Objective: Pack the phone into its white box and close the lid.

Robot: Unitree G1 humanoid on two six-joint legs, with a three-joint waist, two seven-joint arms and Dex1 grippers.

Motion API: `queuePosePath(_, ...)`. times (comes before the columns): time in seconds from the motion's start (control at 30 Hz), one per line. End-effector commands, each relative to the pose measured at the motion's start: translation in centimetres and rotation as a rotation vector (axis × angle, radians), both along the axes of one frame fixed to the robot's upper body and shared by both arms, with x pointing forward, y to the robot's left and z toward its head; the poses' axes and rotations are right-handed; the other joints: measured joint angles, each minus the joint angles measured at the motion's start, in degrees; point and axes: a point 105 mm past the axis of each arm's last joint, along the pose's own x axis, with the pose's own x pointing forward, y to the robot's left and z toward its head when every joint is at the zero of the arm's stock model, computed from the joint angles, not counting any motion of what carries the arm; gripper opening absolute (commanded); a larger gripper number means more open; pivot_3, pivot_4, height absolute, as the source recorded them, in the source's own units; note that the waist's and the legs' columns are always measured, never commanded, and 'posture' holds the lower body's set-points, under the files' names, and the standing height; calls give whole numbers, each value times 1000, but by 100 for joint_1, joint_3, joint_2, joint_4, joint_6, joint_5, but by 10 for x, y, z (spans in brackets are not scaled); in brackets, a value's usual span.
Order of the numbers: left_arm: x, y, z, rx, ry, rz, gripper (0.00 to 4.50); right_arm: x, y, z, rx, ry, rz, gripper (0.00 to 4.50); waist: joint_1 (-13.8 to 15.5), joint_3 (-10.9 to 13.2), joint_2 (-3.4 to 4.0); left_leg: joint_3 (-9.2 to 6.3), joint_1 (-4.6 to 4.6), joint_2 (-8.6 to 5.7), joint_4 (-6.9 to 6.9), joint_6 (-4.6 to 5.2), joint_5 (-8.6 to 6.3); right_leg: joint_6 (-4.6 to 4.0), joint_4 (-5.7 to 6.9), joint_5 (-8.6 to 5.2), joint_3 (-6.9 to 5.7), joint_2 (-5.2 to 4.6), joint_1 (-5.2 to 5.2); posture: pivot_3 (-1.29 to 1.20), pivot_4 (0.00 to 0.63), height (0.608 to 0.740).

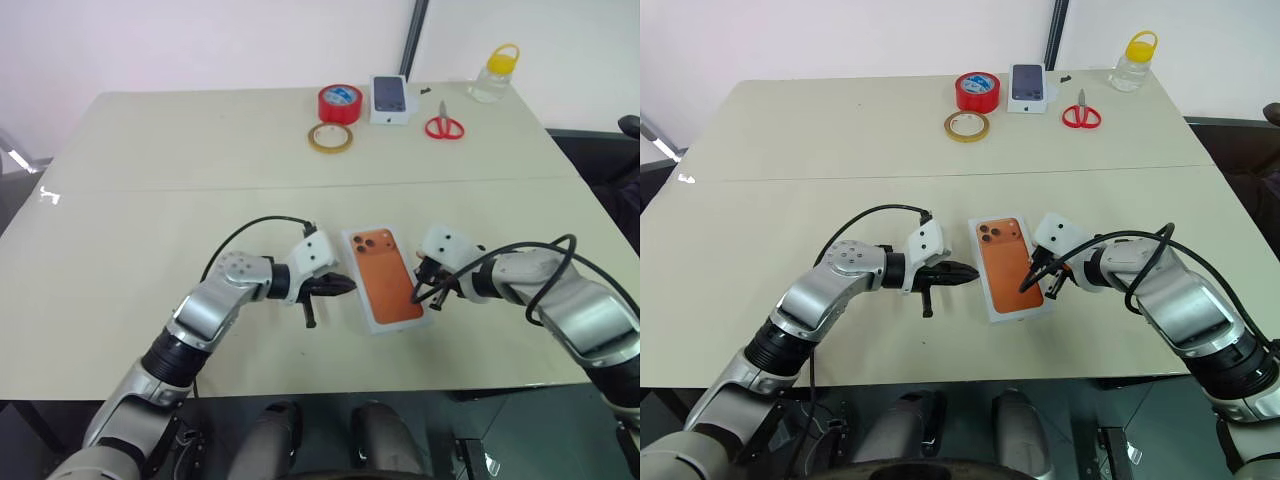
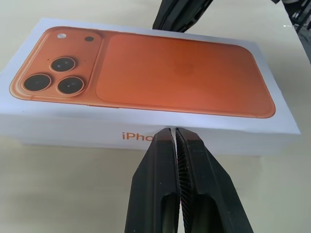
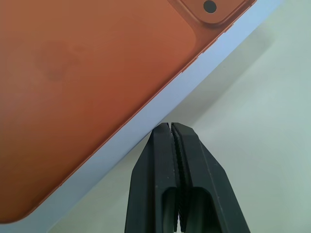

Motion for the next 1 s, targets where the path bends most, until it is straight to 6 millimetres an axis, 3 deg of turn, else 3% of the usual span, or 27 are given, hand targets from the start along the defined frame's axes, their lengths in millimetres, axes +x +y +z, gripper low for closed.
queuePosePath(0.03, 7, 20, 7, -2, -28, 51, 151, 6, -18, 25, -13, -93, -20, 75, 5, 0, 0, 0, 0, 0, 0, 0, 0, 0, 0, 0, 0, 0, 0, 0, 150, 740)
queuePosePath(0.13, 21, 34, 21, -68, -34, 136, 151, 2, -26, 36, 1, -115, 9, 75, 17, 0, 0, 0, 0, -1, 0, 0, 0, 0, 0, 0, 0, -1, 0, 0, 150, 740)
queuePosePath(0.33, 31, 13, 36, -148, -42, 157, 151, -27, -12, 37, 103, -51, 153, 75, 31, 1, -3, 0, 0, -1, 4, 1, -1, 1, -2, 0, -4, -2, 6, 0, 150, 740)
queuePosePath(0.5, 31, -17, 19, -70, -49, 92, 151, -47, 2, 16, 149, 40, 187, 75, 12, 0, -2, 0, 1, -1, 4, 1, 0, 2, 0, 0, -4, -1, 7, 0, 150, 740)
queuePosePath(0.7, 26, -24, -6, 66, -62, 28, 151, -56, 1, -6, 113, 104, 144, 75, 8, -2, -2, 0, 6, 1, 3, 0, 0, 2, 3, 0, -3, 2, 9, 0, 150, 740)
queuePosePath(0.77, 27, -19, -3, 46, -59, 40, 151, -53, 1, -4, 103, 69, 137, 75, 9, -5, -6, 0, 6, 0, 4, 0, 0, 2, 0, 0, -3, 1, 12, 0, 150, 740)
queuePosePath(0.9, 29, 2, 12, -22, -79, 91, 151, -33, -1, 24, 171, -81, 106, 75, -24, -5, -6, 0, 10, 3, 2, 0, 0, 2, 2, 0, -1, 3, 11, 0, 150, 740)
queuePosePath(1.0, 28, 31, 14, -45, -77, 167, 151, -17, -11, 39, 197, -180, 63, 75, -27, -5, -4, 0, 10, 4, 1, -3, 2, 1, 6, 1, 1, 4, 7, 0, 150, 740)
